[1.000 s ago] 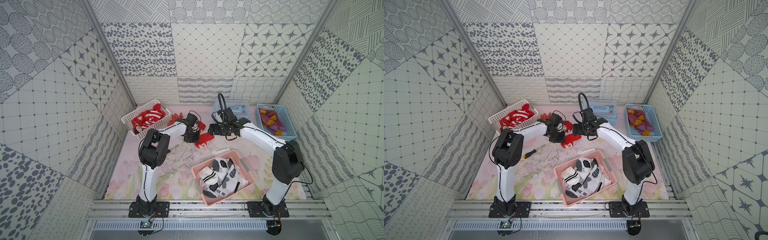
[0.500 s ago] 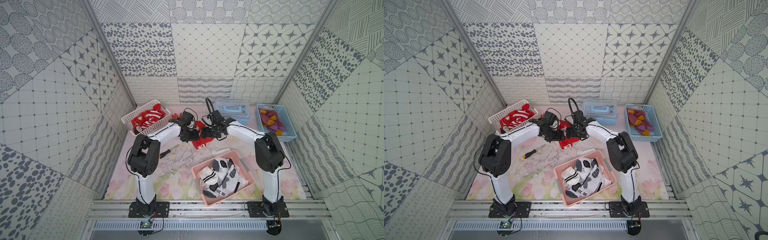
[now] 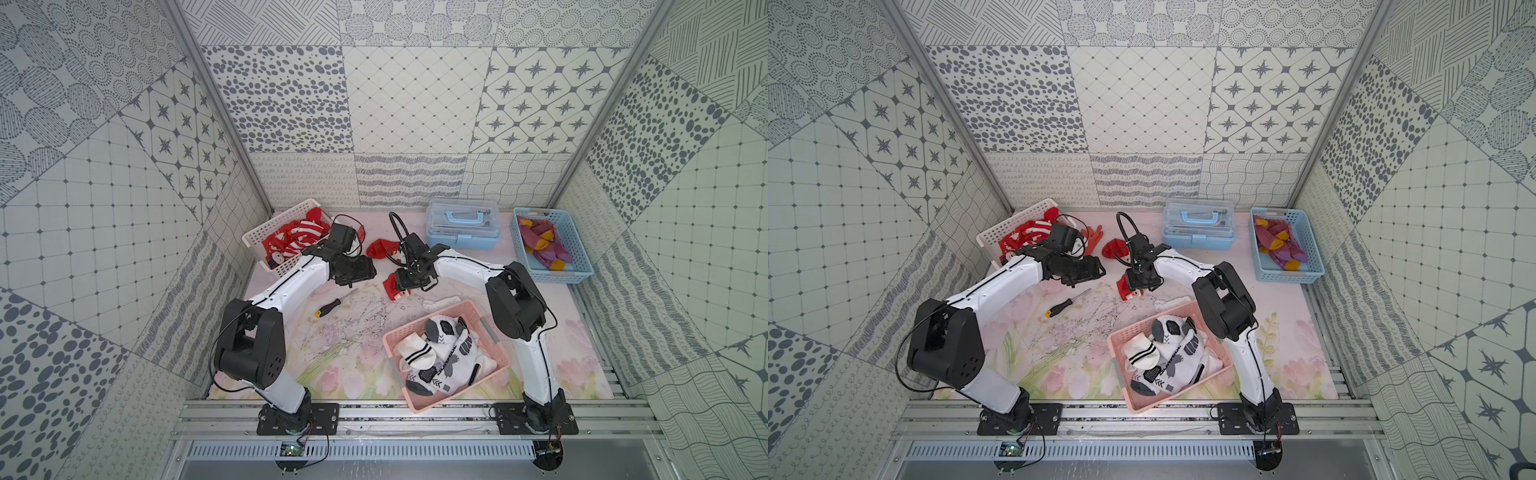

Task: Sort the socks into the basket by color
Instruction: Pick up the sock from the center of the board.

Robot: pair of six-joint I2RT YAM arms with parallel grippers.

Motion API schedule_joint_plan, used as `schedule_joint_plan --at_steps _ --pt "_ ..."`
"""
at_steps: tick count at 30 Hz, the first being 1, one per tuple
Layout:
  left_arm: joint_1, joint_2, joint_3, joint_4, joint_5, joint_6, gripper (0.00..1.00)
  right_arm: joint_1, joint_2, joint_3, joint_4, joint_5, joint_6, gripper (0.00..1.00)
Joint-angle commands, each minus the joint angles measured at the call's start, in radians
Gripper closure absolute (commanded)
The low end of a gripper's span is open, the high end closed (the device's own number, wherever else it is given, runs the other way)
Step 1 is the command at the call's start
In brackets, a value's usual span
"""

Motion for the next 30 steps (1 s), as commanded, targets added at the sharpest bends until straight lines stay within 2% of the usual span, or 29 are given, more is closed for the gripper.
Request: schedule_joint_plan --at_steps 1,5,7,13,21,30 --pt "0.025 -0.055 -0.016 0.015 -0.005 -0.019 0.3 0.002 0.046 0.021 -0.029 -0.007 -0.006 0.7" --pt "0.032 -0.087 -0.024 0.015 -0.002 -0.01 0.28 0.002 0.021 0.024 -0.038 -0.037 -0.004 0.94" --pt "0.037 -0.104 -0.031 0.019 0.001 -0.005 0.28 0.002 0.011 0.042 -0.051 -0.055 -0.008 1.0" --pt "0.065 -0.155 -0.049 0.032 0.039 0.011 0.26 0.002 -0.043 0.139 -0.101 -0.188 -0.002 1.0" --pt "0.115 -0.238 -0.097 0.132 0.162 -0.002 0.23 0.002 -0.088 0.302 -0.129 -0.359 0.03 1.0" --pt "0.181 -0.276 -0.13 0.28 0.295 -0.125 0.16 0.011 -0.072 0.407 -0.028 -0.561 0.125 1.0"
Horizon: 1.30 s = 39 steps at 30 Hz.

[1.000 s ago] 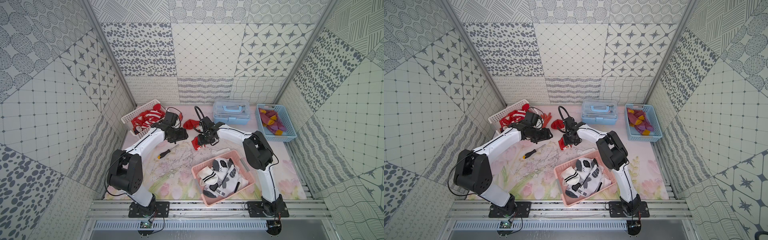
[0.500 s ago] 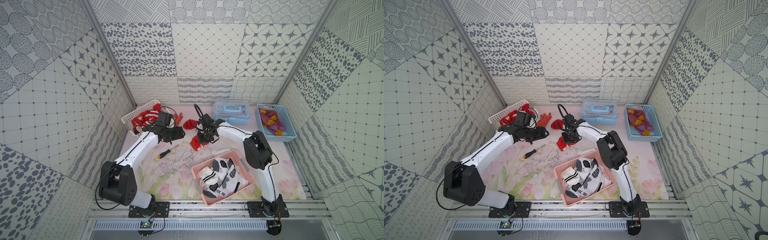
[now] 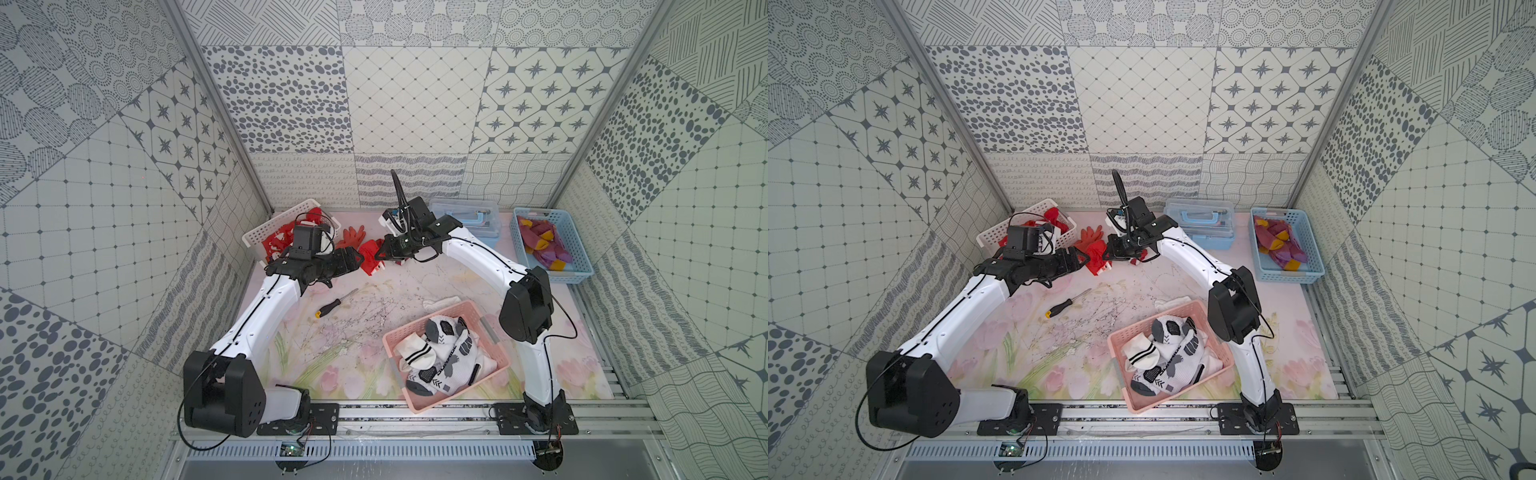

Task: Sort the socks into the basket by color
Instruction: Pick up the sock from the center of the board, then place the sock in the bin.

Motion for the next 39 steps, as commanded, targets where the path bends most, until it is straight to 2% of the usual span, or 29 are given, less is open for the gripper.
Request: schedule_joint_plan --at_steps 1,10,14,16,20,24,28,33,35,39 --pt "0.024 -0.017 -0.007 0.166 0.138 -0.091 0.16 0.012 -0.007 0.053 0.064 -0.111 0.055 1.0" --pt "0.035 -0.011 -0.014 0.295 0.163 -0.188 0.2 0.026 0.034 0.132 0.124 -0.211 0.086 1.0" --pt "0.037 -0.01 -0.013 0.347 0.166 -0.229 0.28 0.031 0.05 0.161 0.117 -0.227 0.086 1.0" --pt "0.037 0.001 0.004 0.356 0.179 -0.239 0.39 0.033 0.051 0.164 0.119 -0.232 0.086 1.0" --pt "0.039 0.008 0.019 0.371 0.192 -0.256 0.73 0.034 0.054 0.167 0.123 -0.238 0.09 1.0" --pt "0.038 0.001 0.033 0.355 0.199 -0.247 1.0 0.034 0.046 0.161 0.129 -0.234 0.091 1.0" --pt "0.038 -0.014 0.046 0.321 0.199 -0.219 1.0 0.034 0.042 0.159 0.131 -0.228 0.093 0.83" --pt "0.046 -0.015 0.087 0.215 0.185 -0.15 1.0 0.031 0.038 0.17 0.13 -0.215 0.092 0.5" --pt "0.061 -0.017 0.1 0.189 0.185 -0.138 1.0 0.03 0.041 0.182 0.113 -0.203 0.088 0.33" --pt "0.094 -0.014 0.136 0.132 0.178 -0.111 1.0 0.017 0.038 0.199 0.062 -0.179 0.073 0.11"
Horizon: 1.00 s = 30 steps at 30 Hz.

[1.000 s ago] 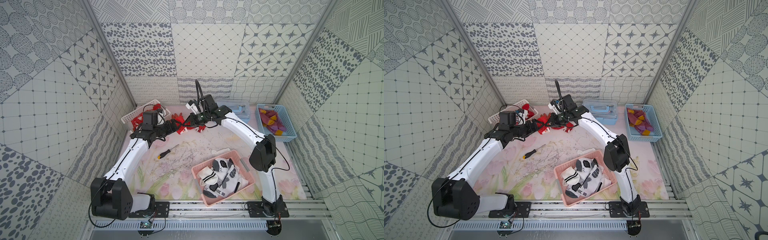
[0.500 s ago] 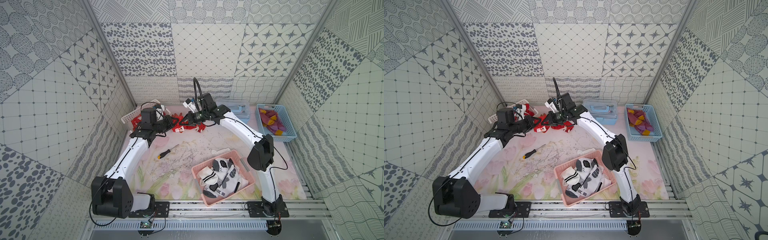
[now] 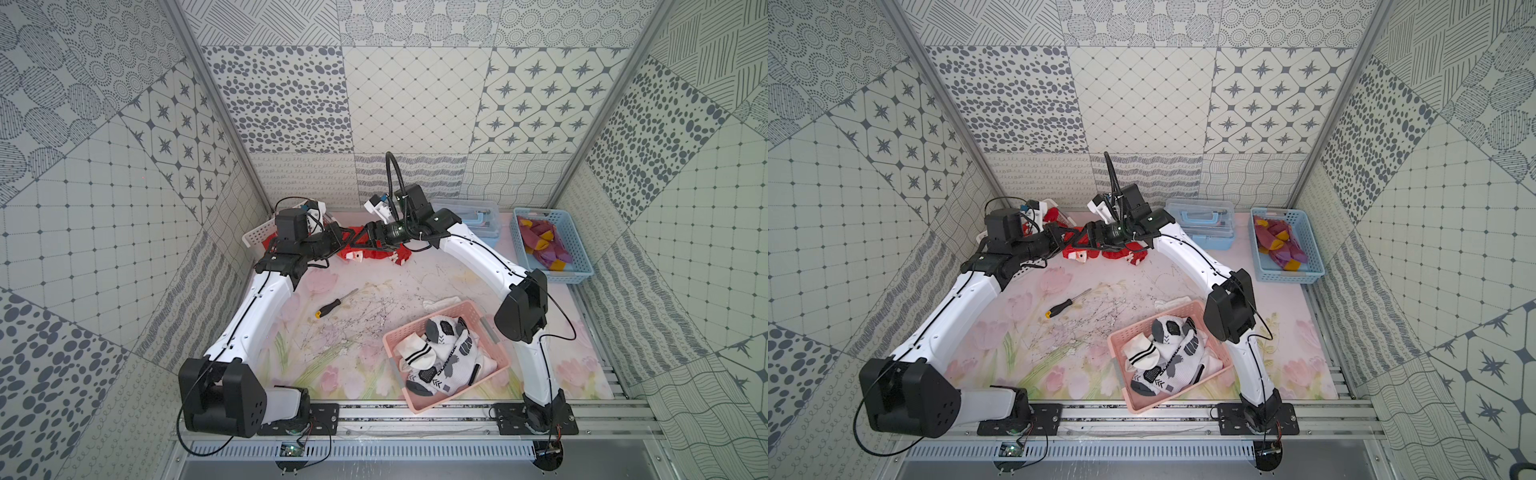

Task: Sort the socks into the basket by color
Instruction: Place the sock in the bin.

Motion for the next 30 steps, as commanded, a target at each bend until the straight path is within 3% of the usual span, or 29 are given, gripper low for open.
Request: schedule_joint_plan --at_steps 1,7,16,30 --pt "0.045 -0.006 0.055 -0.093 0.018 0.084 1.0 -0.013 0.002 0.036 -0.032 0.026 -0.026 0.04" --pt "0.124 0.035 0.135 -0.184 -0.002 0.131 1.0 -0.056 -0.015 0.055 -0.135 0.083 -0.075 0.02" --pt "0.228 0.257 0.399 -0.36 -0.167 0.25 1.0 -0.07 0.091 0.293 -0.454 0.214 -0.247 0.02" --pt "0.293 0.777 1.014 -0.467 -0.335 0.344 1.0 -0.133 0.175 0.319 -0.414 0.195 -0.269 0.02"
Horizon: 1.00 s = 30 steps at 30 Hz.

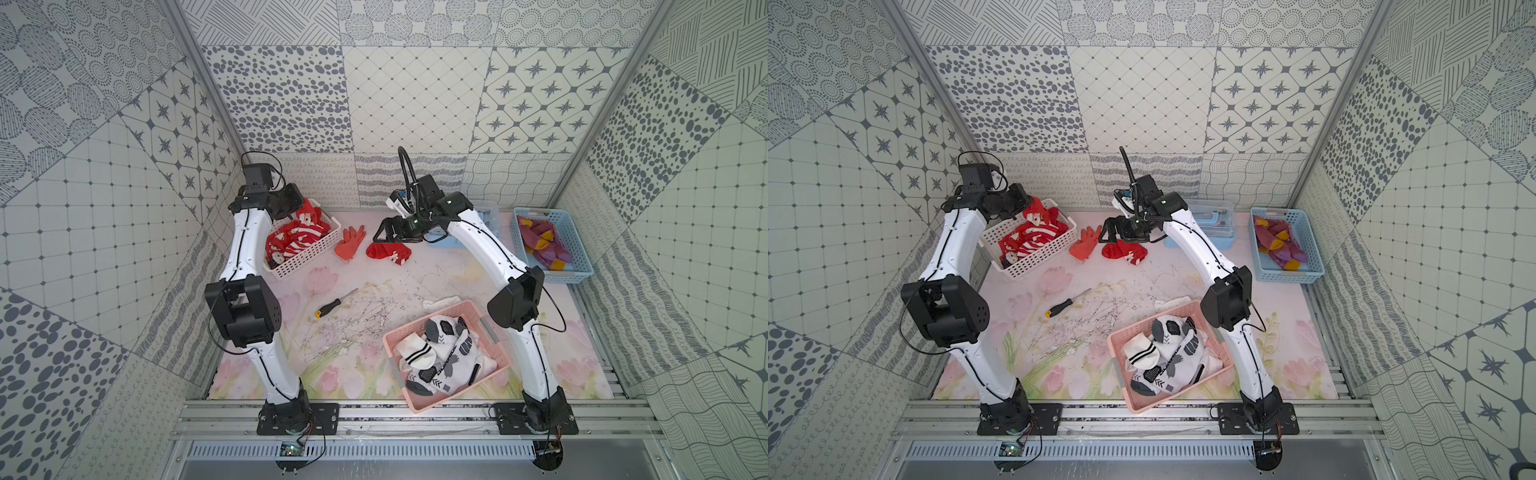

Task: Sort the socks into the basket by color
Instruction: Place the sock in the bin.

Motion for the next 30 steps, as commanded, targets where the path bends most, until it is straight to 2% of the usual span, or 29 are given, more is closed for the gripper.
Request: schedule_joint_plan --at_steps 1,6,11,14,22,26,30 --pt "0.023 0.164 0.226 -0.091 -0.106 0.081 1.0 -0.014 0.043 0.047 0.034 -0.021 -0.017 0.02" --pt "0.031 0.357 0.446 -0.157 -0.147 0.088 1.0 -0.033 0.103 0.105 0.058 -0.065 0.006 0.02" --pt "0.043 0.51 0.58 -0.217 -0.152 0.06 1.0 -0.049 0.144 0.132 0.095 -0.095 0.029 0.02" --pt "0.046 0.545 0.572 -0.248 -0.177 0.048 0.98 -0.056 0.16 0.133 0.104 -0.099 0.032 0.02" --pt "0.052 0.543 0.42 -0.275 -0.254 0.039 0.94 -0.06 0.199 0.132 0.108 -0.076 0.024 0.03" --pt "0.061 0.527 0.365 -0.278 -0.281 0.035 0.83 -0.06 0.218 0.135 0.121 -0.044 0.026 0.04" --pt "0.069 0.513 0.347 -0.269 -0.275 0.048 0.59 -0.057 0.238 0.145 0.134 -0.006 0.025 0.05"
